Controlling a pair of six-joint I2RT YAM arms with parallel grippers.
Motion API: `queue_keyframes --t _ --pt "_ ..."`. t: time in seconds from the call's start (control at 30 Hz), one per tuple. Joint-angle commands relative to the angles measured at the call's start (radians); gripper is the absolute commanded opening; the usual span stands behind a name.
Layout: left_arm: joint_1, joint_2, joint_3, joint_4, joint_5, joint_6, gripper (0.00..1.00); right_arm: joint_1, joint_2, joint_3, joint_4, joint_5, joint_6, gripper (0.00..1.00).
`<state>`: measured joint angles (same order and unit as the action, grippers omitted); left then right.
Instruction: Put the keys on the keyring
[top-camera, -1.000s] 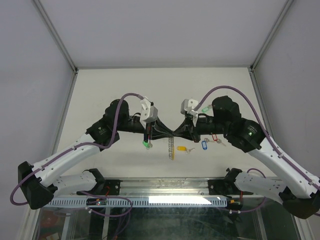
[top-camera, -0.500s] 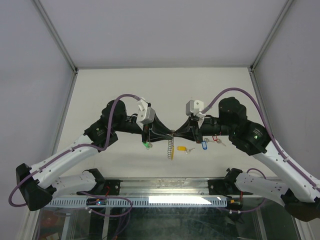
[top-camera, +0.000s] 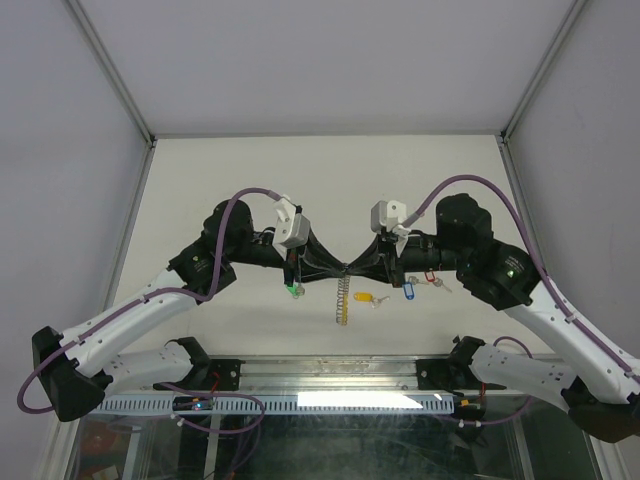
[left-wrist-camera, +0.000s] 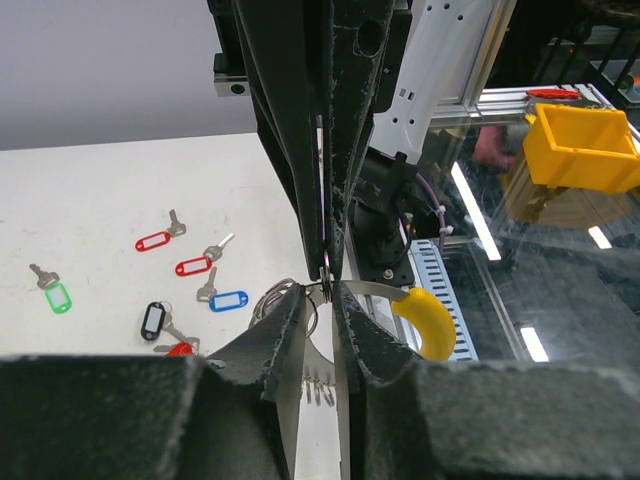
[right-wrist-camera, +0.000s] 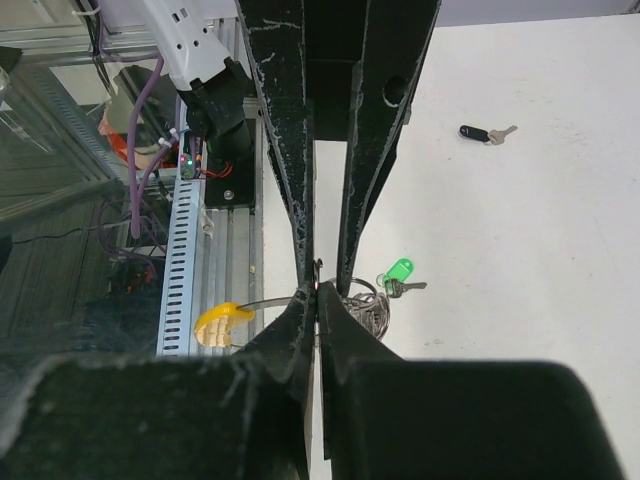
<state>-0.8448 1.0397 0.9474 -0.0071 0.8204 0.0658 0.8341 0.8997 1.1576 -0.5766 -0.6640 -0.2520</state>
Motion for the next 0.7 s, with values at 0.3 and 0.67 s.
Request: queue_keyframes --t 0.3,0.67 --pt "-0.007 0.002 0.030 0.049 -0.003 -0.006 0.10 0.006 0.011 0.009 0.072 -0.055 0.028 0.00" --pt "-0.007 -0.010 -0.001 0.137 -0.067 -0.070 0.00 0.010 -0.028 -0.017 0.137 -0.042 0.052 0.01"
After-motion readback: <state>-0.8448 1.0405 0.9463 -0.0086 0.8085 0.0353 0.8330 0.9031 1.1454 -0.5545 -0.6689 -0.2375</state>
